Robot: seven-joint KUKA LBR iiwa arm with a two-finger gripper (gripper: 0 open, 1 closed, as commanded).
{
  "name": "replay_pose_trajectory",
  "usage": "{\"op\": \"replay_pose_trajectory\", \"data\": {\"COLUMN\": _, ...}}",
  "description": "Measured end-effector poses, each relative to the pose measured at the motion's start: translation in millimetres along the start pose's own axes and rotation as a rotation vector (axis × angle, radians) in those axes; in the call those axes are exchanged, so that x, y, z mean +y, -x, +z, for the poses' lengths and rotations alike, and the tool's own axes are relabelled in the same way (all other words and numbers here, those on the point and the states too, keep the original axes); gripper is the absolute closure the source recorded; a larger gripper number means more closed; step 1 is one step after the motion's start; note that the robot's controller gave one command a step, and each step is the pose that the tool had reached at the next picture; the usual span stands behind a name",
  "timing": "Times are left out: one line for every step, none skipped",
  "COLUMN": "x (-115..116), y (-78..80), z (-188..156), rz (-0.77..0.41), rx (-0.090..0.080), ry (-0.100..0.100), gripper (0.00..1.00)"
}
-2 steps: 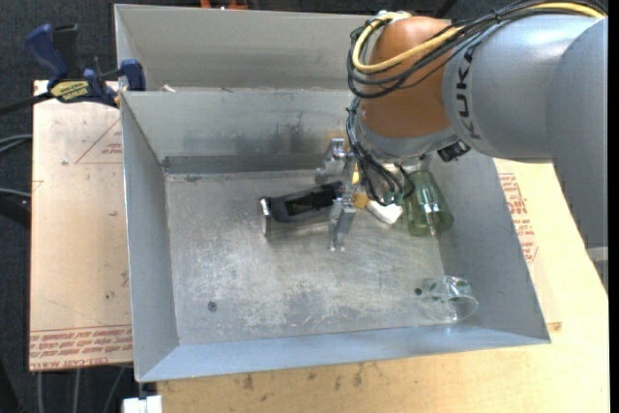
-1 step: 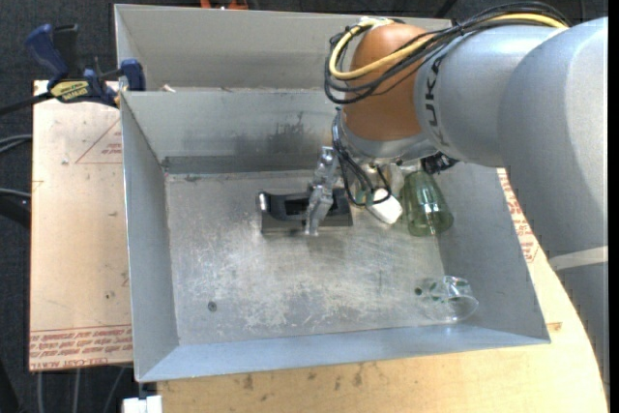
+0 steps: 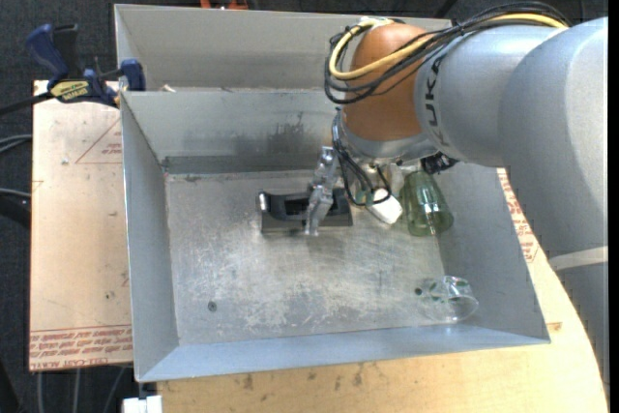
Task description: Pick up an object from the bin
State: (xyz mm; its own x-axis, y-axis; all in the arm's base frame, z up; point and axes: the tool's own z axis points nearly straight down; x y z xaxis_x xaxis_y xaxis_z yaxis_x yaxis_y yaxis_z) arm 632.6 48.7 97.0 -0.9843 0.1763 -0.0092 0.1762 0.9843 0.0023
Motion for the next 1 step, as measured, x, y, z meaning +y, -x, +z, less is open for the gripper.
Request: {"op": "replay_pose_trajectory", "data": {"x": 15.9, "y": -4.2, "z": -136.0, "rz": -0.036, "rx": 0.012, "ry": -0.003, "gripper": 1.0}}
